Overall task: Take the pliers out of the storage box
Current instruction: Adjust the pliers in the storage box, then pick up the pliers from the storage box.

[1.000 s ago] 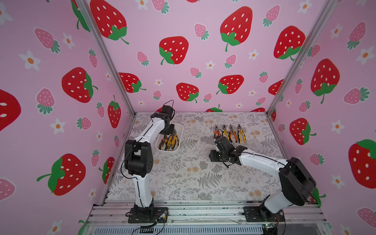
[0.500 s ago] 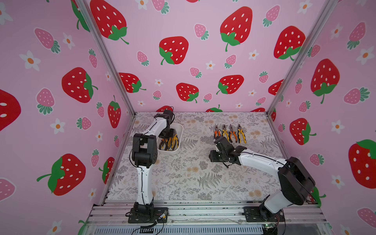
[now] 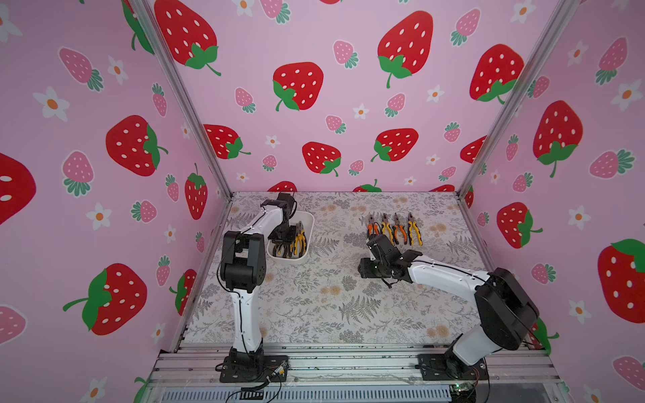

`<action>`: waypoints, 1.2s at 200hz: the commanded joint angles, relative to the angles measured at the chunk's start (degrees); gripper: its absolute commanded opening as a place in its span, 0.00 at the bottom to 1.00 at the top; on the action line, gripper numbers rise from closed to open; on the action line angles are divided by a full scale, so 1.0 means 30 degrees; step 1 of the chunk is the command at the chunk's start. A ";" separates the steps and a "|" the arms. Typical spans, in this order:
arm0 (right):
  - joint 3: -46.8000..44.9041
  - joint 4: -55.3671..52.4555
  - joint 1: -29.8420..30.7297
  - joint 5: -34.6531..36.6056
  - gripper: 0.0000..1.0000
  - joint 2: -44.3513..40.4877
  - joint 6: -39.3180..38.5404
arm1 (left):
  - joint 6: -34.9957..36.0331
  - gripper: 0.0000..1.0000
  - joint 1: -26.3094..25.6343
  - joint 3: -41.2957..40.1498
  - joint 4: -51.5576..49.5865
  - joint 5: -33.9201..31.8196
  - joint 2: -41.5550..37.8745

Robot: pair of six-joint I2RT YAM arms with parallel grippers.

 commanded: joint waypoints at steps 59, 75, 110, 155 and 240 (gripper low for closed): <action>0.0205 0.0077 0.0067 -0.0206 0.49 0.0133 0.0023 | -0.0515 0.35 0.0029 0.0665 -0.0219 0.1183 0.0643; 0.0235 0.0079 0.0090 -0.0216 0.49 0.0187 0.0009 | -0.0406 0.35 0.0194 0.1368 -0.0372 0.1188 0.1197; 0.0264 0.0062 0.0082 -0.0203 0.49 0.0261 -0.0022 | -0.0317 0.29 0.0290 0.2466 -0.0808 0.1574 0.1949; 0.0363 0.0020 0.0072 -0.0209 0.49 0.0383 0.0009 | -0.0351 0.07 0.0286 0.2403 -0.0821 0.1849 0.1746; 0.0323 -0.0025 0.0078 -0.0203 0.49 0.0203 0.0061 | -0.0806 0.00 0.0129 0.0651 0.0211 -0.0910 -0.2610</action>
